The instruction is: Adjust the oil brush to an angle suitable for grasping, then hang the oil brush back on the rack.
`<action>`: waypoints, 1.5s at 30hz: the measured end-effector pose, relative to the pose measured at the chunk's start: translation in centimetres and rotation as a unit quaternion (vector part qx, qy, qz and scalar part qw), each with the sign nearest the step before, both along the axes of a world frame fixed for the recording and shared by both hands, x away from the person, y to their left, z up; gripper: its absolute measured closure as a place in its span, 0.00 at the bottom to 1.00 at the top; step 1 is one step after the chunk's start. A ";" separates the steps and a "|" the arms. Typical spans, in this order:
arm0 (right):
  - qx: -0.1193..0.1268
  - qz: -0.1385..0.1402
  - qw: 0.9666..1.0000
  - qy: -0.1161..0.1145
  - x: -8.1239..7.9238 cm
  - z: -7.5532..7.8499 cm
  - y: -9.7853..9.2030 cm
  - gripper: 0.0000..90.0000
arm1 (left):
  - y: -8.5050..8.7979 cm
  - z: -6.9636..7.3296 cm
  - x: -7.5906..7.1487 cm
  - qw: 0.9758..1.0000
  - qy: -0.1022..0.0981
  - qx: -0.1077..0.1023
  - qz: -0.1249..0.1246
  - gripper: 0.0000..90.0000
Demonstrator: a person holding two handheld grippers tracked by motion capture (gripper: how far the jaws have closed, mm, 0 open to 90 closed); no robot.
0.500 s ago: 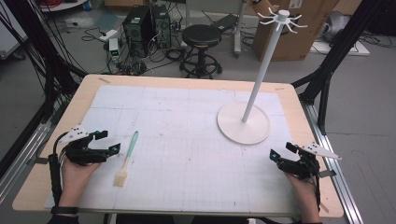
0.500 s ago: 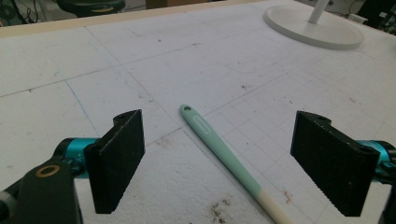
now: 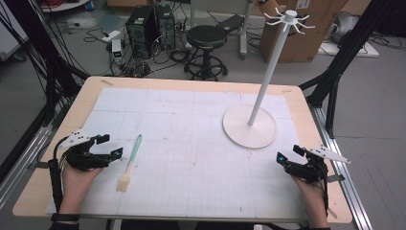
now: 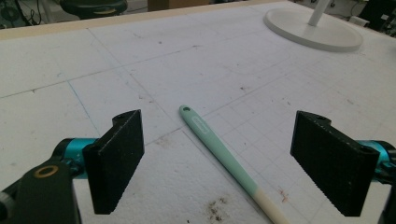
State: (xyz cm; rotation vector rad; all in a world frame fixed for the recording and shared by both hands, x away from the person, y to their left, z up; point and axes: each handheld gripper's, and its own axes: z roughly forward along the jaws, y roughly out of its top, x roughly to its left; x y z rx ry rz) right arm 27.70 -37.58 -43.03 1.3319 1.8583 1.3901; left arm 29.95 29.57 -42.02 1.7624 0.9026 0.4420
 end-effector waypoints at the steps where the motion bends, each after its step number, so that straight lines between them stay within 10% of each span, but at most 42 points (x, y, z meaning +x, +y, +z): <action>1: 0.000 0.000 1.000 -0.003 0.1 0.0 0.0 0.18 | 0.0 0.0 0.0 1.000 0.001 -0.004 0.000 0.20; 30: -0.004 0.001 1.000 -0.007 -0.1 0.5 0.2 0.18 | -0.4 0.2 -0.6 1.000 0.005 -0.001 0.000 0.20; 45: -0.006 0.007 1.000 -0.011 -0.1 0.7 0.2 0.18 | -2.8 0.7 -2.5 0.997 0.068 0.021 0.011 0.25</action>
